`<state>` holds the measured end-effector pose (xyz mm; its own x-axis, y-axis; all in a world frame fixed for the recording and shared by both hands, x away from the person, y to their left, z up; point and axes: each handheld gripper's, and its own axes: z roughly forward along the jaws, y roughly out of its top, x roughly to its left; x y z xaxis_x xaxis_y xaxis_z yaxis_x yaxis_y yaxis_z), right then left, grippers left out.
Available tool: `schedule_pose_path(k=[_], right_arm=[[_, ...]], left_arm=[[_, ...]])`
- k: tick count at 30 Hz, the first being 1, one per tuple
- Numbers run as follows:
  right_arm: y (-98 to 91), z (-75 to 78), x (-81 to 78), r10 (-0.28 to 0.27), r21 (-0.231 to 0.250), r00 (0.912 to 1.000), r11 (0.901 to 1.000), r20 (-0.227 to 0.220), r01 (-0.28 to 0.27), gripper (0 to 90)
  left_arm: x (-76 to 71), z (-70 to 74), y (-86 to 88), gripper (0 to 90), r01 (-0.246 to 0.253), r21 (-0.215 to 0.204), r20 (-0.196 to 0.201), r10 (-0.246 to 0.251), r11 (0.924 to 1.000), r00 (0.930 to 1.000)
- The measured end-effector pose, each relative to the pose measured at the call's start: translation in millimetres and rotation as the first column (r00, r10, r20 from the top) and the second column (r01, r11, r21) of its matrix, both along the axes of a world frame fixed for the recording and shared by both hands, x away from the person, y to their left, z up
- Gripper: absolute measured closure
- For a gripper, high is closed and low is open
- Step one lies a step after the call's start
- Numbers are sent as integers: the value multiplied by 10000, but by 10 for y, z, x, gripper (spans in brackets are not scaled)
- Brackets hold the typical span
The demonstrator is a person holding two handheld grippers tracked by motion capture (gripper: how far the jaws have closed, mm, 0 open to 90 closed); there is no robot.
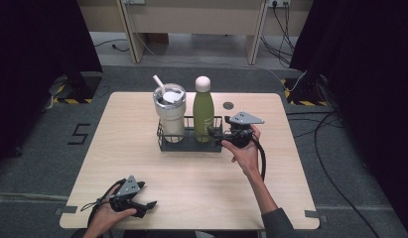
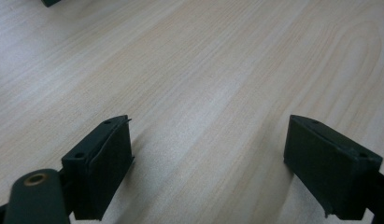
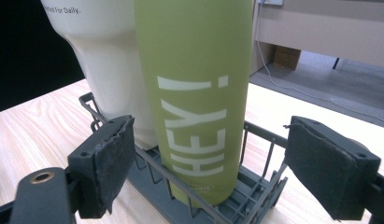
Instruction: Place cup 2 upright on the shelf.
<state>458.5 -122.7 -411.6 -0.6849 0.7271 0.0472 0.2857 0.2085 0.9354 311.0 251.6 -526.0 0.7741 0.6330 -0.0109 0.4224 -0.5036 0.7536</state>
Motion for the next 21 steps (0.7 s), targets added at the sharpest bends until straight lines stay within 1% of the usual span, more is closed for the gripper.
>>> schedule_pose_path(k=[9,12,19,21], right_arm=[[-98,12,-82,-66,99,9999,9999,92,65,169],[-129,8,-113,-90,115,9999,9999,62,89,168],[-177,-23,-176,-58,240,10000,9997,22,57,168],[-177,-41,-203,-64,186,10000,9998,13,64,168]], left_arm=[[0,0,0,145,-1,0,-2,1,10000,10000],[0,0,0,145,-1,1,-2,1,10000,10000],[0,0,0,144,-11,-2,-3,11,10000,10000],[0,0,0,144,-11,-2,-1,11,10000,10000]])
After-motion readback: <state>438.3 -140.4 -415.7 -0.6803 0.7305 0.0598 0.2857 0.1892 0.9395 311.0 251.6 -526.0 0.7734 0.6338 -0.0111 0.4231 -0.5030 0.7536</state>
